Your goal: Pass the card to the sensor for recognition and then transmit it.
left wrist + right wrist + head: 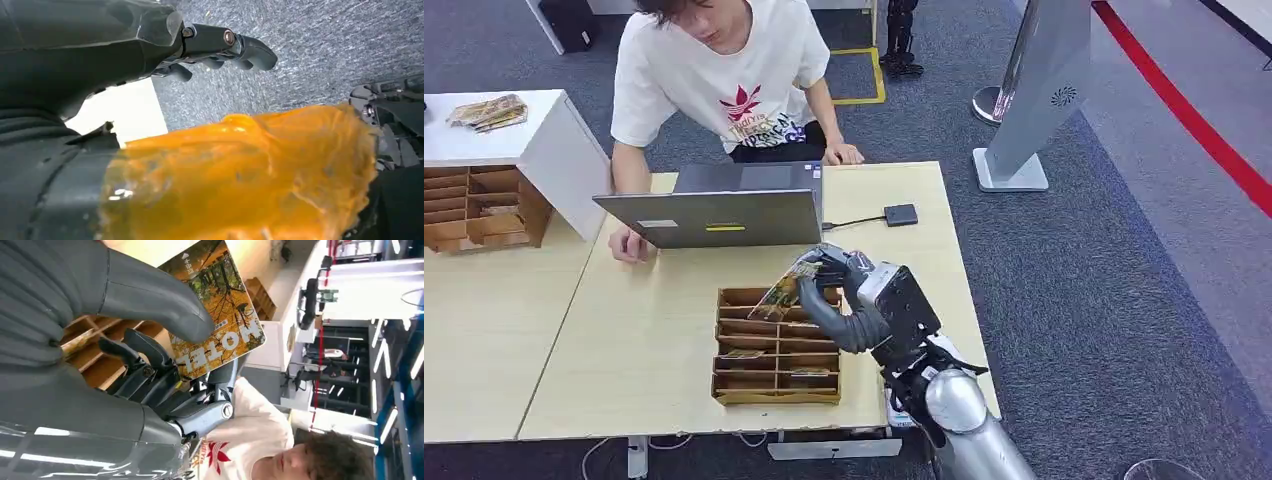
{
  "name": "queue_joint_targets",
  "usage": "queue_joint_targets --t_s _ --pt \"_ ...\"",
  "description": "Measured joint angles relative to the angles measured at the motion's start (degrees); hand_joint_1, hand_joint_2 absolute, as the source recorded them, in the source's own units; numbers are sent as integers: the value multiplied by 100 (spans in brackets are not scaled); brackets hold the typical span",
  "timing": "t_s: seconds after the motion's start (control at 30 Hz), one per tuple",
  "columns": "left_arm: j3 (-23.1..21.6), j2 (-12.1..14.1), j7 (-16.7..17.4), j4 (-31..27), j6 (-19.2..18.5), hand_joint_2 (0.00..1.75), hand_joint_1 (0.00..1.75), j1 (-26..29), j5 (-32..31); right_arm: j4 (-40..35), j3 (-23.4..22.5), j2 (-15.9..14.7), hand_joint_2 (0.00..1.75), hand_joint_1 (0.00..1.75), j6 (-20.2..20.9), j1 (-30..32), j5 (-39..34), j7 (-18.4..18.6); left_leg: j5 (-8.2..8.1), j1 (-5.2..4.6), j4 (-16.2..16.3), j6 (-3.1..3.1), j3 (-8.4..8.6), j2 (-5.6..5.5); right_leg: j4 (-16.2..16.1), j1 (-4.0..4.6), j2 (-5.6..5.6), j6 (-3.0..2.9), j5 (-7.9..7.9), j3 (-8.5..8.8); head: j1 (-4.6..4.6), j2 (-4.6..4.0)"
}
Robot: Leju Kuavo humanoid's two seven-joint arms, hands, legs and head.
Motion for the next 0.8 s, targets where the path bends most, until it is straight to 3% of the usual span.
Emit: queue_joint_targets --t_s 0.27,0.53,0.8 --pt "160 9 -79 0 13 0 0 41 223 -168 -105 -850 175 175 -249 625 1215 -11 -5 -2 0 5 -4 -1 -2 -1 -1 3 -2 0 0 0" --pt "313 9 -120 0 66 0 0 78 328 -518 -420 -1257 175 175 -531 1141 1584 83 -6 -1 0 3 -3 0 -2 -1 0 4 -3 -2 0 0" --pt "332 9 -122 0 68 0 0 100 336 -710 -557 -1563 175 175 -479 1315 2267 267 -6 -1 0 3 -4 0 -2 -1 0 4 -3 -1 0 0"
